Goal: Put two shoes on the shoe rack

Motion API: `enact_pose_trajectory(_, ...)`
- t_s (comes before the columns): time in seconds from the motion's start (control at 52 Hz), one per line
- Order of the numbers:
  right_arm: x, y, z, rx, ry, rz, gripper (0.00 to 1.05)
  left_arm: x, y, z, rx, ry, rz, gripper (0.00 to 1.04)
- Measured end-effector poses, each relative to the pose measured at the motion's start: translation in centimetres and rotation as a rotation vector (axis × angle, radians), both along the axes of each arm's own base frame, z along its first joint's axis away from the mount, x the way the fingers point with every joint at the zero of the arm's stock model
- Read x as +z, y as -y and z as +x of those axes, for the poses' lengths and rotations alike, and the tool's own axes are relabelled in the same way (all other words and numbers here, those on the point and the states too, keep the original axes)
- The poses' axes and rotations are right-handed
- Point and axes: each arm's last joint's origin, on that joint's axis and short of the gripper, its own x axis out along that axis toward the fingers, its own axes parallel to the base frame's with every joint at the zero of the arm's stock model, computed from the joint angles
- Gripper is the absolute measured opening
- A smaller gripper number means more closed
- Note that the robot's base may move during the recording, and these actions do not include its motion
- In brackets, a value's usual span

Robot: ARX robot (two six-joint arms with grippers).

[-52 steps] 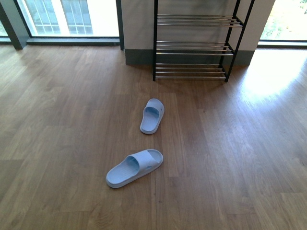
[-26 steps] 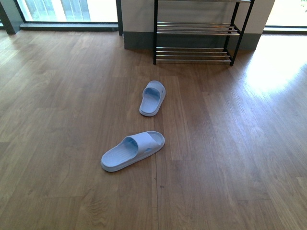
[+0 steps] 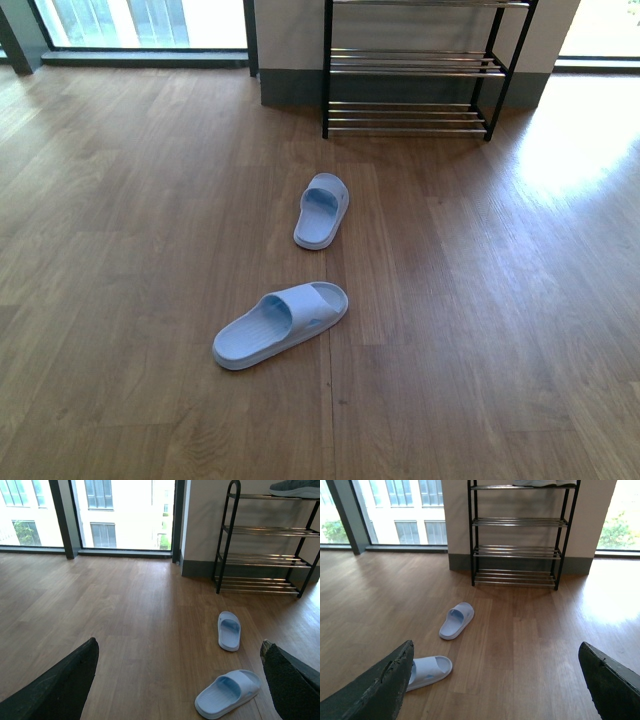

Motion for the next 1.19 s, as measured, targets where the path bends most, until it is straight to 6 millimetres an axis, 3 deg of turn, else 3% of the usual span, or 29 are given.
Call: enact_pose_trajectory(1.193, -0.01, 0.0, 0.01, 0.0, -0.001, 0.0, 0.96, 0.0, 0.0, 0.0, 0.001, 0.0, 0.0, 0.95)
